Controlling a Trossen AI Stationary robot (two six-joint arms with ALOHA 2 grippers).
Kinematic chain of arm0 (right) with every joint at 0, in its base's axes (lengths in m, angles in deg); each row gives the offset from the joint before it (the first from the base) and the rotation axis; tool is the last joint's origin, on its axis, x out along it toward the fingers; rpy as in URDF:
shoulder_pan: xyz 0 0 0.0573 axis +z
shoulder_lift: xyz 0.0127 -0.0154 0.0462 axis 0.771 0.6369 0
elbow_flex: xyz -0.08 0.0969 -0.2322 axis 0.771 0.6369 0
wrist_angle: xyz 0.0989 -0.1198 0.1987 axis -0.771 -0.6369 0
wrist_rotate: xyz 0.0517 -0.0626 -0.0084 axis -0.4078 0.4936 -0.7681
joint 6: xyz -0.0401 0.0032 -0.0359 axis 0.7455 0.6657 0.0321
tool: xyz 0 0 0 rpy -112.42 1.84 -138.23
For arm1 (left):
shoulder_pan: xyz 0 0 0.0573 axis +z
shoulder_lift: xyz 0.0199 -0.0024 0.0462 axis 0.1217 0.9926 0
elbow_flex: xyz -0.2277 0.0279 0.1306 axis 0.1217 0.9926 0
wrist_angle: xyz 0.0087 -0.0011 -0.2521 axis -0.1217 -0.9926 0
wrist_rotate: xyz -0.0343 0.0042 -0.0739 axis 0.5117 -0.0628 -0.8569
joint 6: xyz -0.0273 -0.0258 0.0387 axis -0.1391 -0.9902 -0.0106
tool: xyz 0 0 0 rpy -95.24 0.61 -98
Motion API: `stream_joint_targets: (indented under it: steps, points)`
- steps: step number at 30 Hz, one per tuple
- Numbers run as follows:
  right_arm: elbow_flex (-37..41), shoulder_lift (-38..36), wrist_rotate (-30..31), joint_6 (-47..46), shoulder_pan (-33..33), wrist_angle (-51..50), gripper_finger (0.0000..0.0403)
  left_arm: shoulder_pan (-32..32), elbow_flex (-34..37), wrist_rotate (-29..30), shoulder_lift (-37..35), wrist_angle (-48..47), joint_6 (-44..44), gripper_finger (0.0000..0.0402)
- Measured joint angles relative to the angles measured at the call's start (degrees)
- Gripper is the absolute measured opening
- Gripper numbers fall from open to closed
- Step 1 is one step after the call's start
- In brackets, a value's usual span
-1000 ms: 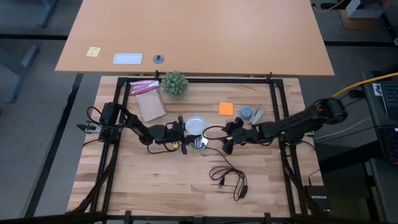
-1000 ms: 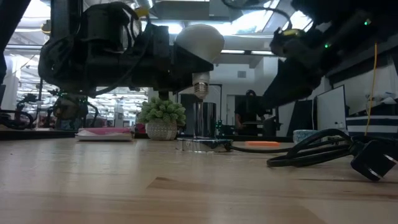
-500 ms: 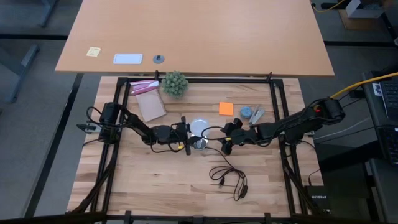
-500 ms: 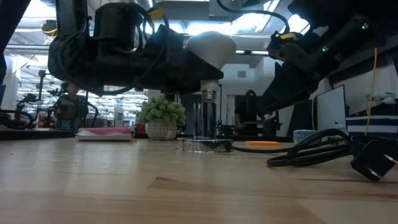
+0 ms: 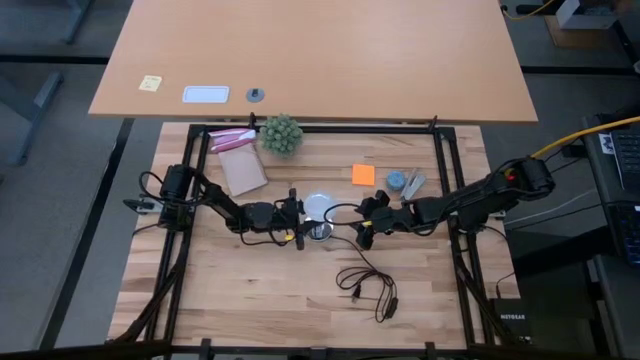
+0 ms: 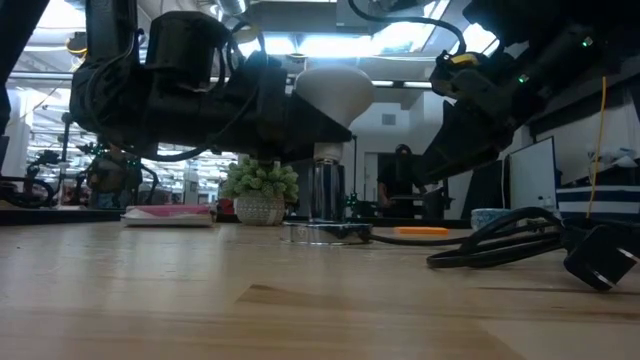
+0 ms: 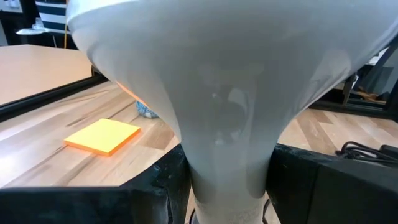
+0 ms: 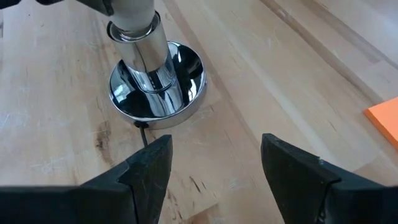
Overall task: Screw lightbulb
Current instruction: Insert the white lightbulb into the silver lamp
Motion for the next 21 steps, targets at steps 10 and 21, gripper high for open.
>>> stream_joint_targets:
  steps: [10, 21]
  points:
    - [0.0, -0.04, -1.89, 0.0, 0.0, 0.13, 0.0246, -0.94, -0.04, 0.48, -0.11, -1.88, 0.48, 0.0153]
    - [-0.02, -0.04, 6.63, 7.27, 0.0, 15.71, 0.0246, -1.03, -0.02, 0.46, -0.11, -2.25, 0.27, 0.0153]
